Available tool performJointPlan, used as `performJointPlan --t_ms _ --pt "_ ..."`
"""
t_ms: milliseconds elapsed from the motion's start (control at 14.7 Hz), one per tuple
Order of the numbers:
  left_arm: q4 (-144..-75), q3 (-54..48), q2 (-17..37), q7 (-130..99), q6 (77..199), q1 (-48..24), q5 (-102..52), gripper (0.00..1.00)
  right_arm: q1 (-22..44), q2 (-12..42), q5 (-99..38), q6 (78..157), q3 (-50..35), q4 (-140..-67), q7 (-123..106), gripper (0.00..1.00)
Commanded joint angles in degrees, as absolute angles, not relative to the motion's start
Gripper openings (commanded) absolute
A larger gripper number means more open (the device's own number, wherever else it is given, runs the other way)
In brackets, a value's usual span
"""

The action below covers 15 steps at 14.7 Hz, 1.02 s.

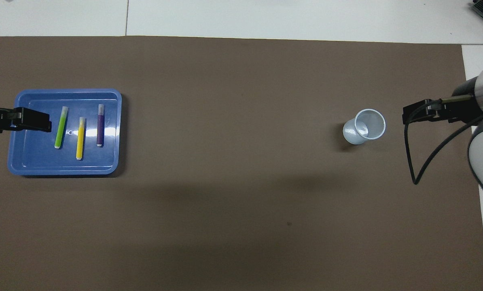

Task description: Transfer and insert pens with both arms

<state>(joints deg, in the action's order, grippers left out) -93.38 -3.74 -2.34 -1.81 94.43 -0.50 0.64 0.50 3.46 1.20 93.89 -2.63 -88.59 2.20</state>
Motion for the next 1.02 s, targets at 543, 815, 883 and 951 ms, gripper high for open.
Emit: performJointPlan --t_ms 543,815,883,951 --pt "-100.5 -3.3 -3.1 -1.1 102.1 0.9 -2.4 1.0 1.1 3.3 1.1 93.1 -3.0 -88.1 6.4 1.0" --pt "-101.7 -3.3 -0.8 4.6 103.9 3.2 -2.6 0.99 1.1 3.3 1.1 92.7 -3.0 -87.7 6.4 1.0" --pt "-101.7 -3.3 0.1 5.0 104.1 4.0 -2.5 0.99 1.1 3.3 1.1 93.1 -3.0 -87.7 6.5 1.0" --pt "-101.7 -3.3 0.9 6.0 104.9 4.7 -2.5 0.99 1.1 3.3 1.1 93.3 -3.0 -87.8 6.5 1.0"
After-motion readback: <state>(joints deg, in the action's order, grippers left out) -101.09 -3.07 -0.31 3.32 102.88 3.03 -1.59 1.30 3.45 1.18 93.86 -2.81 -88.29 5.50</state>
